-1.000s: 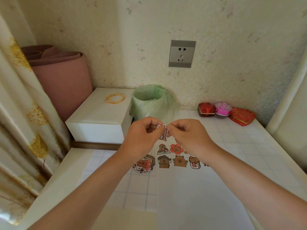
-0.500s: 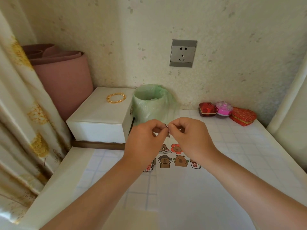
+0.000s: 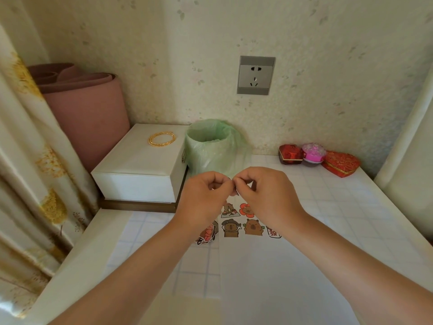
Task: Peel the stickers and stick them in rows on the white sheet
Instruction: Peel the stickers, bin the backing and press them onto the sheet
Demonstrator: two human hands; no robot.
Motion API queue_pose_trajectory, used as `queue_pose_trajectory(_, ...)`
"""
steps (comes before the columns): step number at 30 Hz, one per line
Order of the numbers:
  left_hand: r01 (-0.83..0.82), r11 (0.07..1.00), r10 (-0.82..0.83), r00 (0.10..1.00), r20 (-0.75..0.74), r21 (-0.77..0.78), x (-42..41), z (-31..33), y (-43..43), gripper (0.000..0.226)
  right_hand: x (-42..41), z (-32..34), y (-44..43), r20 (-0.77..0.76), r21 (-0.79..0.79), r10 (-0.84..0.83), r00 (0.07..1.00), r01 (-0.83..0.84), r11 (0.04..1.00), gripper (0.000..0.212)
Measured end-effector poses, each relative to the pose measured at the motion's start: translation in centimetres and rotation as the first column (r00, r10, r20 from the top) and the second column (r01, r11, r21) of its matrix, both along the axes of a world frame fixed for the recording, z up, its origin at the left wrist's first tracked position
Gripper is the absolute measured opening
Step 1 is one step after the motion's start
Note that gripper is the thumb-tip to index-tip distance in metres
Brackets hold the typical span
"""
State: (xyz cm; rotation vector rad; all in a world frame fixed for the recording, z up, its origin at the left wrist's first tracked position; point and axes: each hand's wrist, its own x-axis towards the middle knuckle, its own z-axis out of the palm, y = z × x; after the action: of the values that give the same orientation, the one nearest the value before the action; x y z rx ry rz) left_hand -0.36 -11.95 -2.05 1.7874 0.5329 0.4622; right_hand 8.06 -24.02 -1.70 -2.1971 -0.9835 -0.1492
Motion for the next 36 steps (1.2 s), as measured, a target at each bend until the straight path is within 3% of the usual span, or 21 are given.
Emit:
queue_pose_trajectory(9, 0.028, 0.999, -0.027, 1.000, 0.010, -0.029, 0.4, -0.1, 0.2, 0.013, 0.6, -0.2, 0.2, -0.252, 0.150, 0.006, 0.968, 0.033, 0.988, 0.022)
queue_pose_trajectory(16, 0.036, 0.999, -0.036, 0.999, -0.005, -0.030, 0.2, 0.2, 0.6, 0.011, 0.1, 0.6, 0.0, -0.495, 0.197, 0.051, 0.867, 0.055, 0.979, 0.020)
queue_pose_trajectory(20, 0.066, 0.996, -0.066, 0.998, -0.016, 0.065, -0.1, -0.1, 1.3, 0.014, -0.3, 0.9, 0.2, -0.463, 0.233, 0.079, 0.883, 0.035, 0.972, 0.010)
queue_pose_trajectory(23, 0.099, 0.989, -0.098, 0.995, -0.012, 0.113, -0.5, 0.0, 1.7, 0.013, -0.4, 0.8, 0.5, -0.463, 0.220, 0.062, 0.884, 0.047, 0.974, 0.014)
queue_pose_trajectory(25, 0.107, 0.985, -0.103, 0.994, -0.035, 0.134, -1.0, 0.2, 2.0, 0.025, -0.5, 0.6, 0.7, -0.475, 0.194, 0.041, 0.879, 0.059, 0.979, 0.015)
queue_pose_trajectory(29, 0.041, 0.981, -0.027, 0.996, -0.079, 0.187, -1.6, 0.2, 3.6, 0.010, -0.8, 0.1, 1.3, -0.473, 0.160, 0.006, 0.881, 0.079, 0.984, 0.018)
queue_pose_trajectory(36, -0.066, 0.987, 0.083, 0.990, -0.115, 0.147, -2.6, 1.2, 6.6, 0.017, 0.1, 0.0, 3.5, -0.433, 0.217, -0.039, 0.900, 0.146, 0.965, 0.018)
